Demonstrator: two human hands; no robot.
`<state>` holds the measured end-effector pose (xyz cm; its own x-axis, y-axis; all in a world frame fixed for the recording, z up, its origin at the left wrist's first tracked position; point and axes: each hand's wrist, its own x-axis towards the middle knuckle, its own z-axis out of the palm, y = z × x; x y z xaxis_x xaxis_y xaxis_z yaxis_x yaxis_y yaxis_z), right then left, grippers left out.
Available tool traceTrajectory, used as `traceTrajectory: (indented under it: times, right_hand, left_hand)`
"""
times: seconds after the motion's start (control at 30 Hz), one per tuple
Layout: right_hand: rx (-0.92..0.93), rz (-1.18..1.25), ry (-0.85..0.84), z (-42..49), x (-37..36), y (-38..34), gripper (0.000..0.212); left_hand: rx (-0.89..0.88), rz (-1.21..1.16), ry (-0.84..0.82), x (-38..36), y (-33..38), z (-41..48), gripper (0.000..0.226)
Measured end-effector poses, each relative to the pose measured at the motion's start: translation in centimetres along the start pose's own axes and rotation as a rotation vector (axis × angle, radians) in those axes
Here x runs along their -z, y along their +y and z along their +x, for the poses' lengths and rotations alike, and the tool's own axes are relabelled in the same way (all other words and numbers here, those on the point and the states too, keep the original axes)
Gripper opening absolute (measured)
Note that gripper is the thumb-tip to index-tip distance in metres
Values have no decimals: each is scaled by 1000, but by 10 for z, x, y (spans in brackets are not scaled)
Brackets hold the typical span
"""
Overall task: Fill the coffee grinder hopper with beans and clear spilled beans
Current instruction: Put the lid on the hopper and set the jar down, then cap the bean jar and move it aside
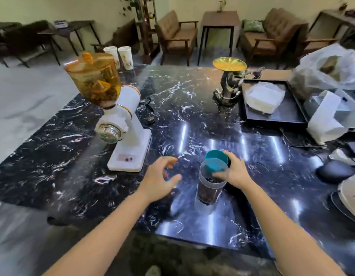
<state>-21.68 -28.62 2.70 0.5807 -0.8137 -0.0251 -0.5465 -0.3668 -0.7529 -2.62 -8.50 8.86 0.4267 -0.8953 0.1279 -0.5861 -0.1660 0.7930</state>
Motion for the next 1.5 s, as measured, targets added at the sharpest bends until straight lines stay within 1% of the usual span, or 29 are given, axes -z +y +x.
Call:
traceTrajectory:
  times: [0.03, 0.07, 0.1, 0.13, 0.2, 0.27, 0.33, 0.4, 0.47, 0.53, 0.63, 0.7, 0.77, 0.87, 0.93, 1.0, 1.07, 1.1, 1.17, 1.2, 1.23, 1.27, 1.3, 1.33, 1.37, 1.4, 1.43, 1.47, 1.5]
  right_hand:
    - [-20, 102, 35, -7, 1, 1, 79]
    - [-44, 196, 76, -15, 5, 2, 80]
    - [-62, 265, 125, -24, 9, 3, 82]
    - [-74, 301, 169, -32, 15, 4, 82]
    - [-67, 291, 189, -50, 29, 7, 80]
    - [-30, 269, 140, -68, 45, 5, 82]
    - [28, 321, 97, -83, 60, -8, 85]
    - [85, 384, 66, -93, 70, -26, 90]
    - [139, 413, 56, -102, 75, -43, 89]
    - [190, 406, 61, -108, 74, -60, 77]
    - [227, 429, 153, -114, 64, -83, 47]
    - [251, 424, 278, -116, 61, -95, 29]
    - [338, 395, 344, -118, 64, -103, 22]
    - [486, 316, 316, -118, 69, -109, 21]
    - [535, 260, 271, -113, 70, -111, 23]
    - [521, 255, 269, -106, 67, -111, 23]
    - [422, 287, 316, -97, 60, -112, 25]
    - [333, 275, 343, -92, 54, -113, 25]
    - [83, 201, 386, -82, 39, -119, 23]
    - [-67, 160, 410, -79, 32, -123, 26]
    - [-189, 100, 428, -76, 28, -126, 34]
    - [-266, 31, 411, -75, 28, -128, 45]
    - [-318, -6, 343, -74, 33, -128, 57]
    - [-356, 23, 241, -73, 42, -127, 69]
    - [-372, 137, 123, -73, 51, -125, 75]
    - [-342, 289, 24, -75, 59, -120, 73]
    - [-276, 412, -16, -79, 64, -114, 67]
    - [-210, 478, 4, -83, 66, -105, 67]
    - [-150, 498, 58, -85, 62, -94, 80]
  left_hand:
    - [20, -28, -157, -21, 3, -3, 62]
    - [42, -67, -250, -40, 5, -4, 81]
    - [58, -113, -295, -56, 8, -4, 92]
    - [72, -162, -310, -69, 11, -4, 97]
    - [109, -239, -270, -87, 17, -2, 90]
    - [121, -252, -179, -95, 20, 1, 77]
    - [58, -171, -134, -92, 22, 4, 71]
    - [-42, -48, -144, -84, 25, 7, 69]
    - [-128, 64, -171, -75, 30, 10, 70]
    - [-236, 187, -170, -66, 39, 12, 68]
    - [-386, 322, -145, -56, 53, 14, 65]
    - [-369, 270, -217, -46, 62, 13, 65]
    - [-308, 174, -391, -32, 71, 14, 63]
    - [-260, 54, -629, -12, 80, 20, 58]
    - [-226, 2, -763, -2, 85, 28, 59]
    - [-203, -12, -817, 1, 85, 33, 59]
    - [-182, 3, -759, -4, 82, 33, 52]
    - [-168, 37, -696, -9, 80, 33, 50]
    - [-180, 188, -535, -20, 73, 33, 53]
    - [-214, 258, -462, -27, 69, 33, 56]
    - [-252, 296, -401, -33, 66, 34, 59]
    - [-277, 307, -349, -39, 63, 33, 60]
    - [-290, 301, -301, -43, 60, 32, 60]
    - [-295, 281, -251, -46, 57, 32, 60]
    - [-294, 247, -202, -48, 52, 32, 59]
    - [-288, 211, -164, -51, 46, 33, 60]
    - [-276, 182, -140, -55, 41, 34, 61]
    - [-250, 147, -130, -59, 39, 35, 64]
    - [-213, 92, -128, -66, 41, 36, 68]
